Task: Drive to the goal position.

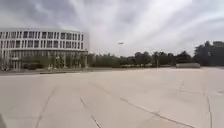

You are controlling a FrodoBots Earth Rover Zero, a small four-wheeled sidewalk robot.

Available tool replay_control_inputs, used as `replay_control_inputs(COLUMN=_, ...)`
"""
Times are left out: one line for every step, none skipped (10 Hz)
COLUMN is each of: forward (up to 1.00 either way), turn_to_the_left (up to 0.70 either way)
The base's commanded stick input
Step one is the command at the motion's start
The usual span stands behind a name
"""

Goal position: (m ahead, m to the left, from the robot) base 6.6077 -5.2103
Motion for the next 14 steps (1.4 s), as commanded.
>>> replay_control_inputs(forward=0.7, turn_to_the_left=-0.35)
replay_control_inputs(forward=0.7, turn_to_the_left=-0.35)
replay_control_inputs(forward=0.7, turn_to_the_left=-0.35)
replay_control_inputs(forward=0.7, turn_to_the_left=-0.35)
replay_control_inputs(forward=0.7, turn_to_the_left=-0.35)
replay_control_inputs(forward=0.7, turn_to_the_left=-0.35)
replay_control_inputs(forward=0.7, turn_to_the_left=-0.35)
replay_control_inputs(forward=0.7, turn_to_the_left=-0.35)
replay_control_inputs(forward=0.7, turn_to_the_left=-0.35)
replay_control_inputs(forward=0.7, turn_to_the_left=-0.35)
replay_control_inputs(forward=0.7, turn_to_the_left=-0.35)
replay_control_inputs(forward=0.7, turn_to_the_left=-0.35)
replay_control_inputs(forward=0.7, turn_to_the_left=-0.35)
replay_control_inputs(forward=0.7, turn_to_the_left=-0.35)
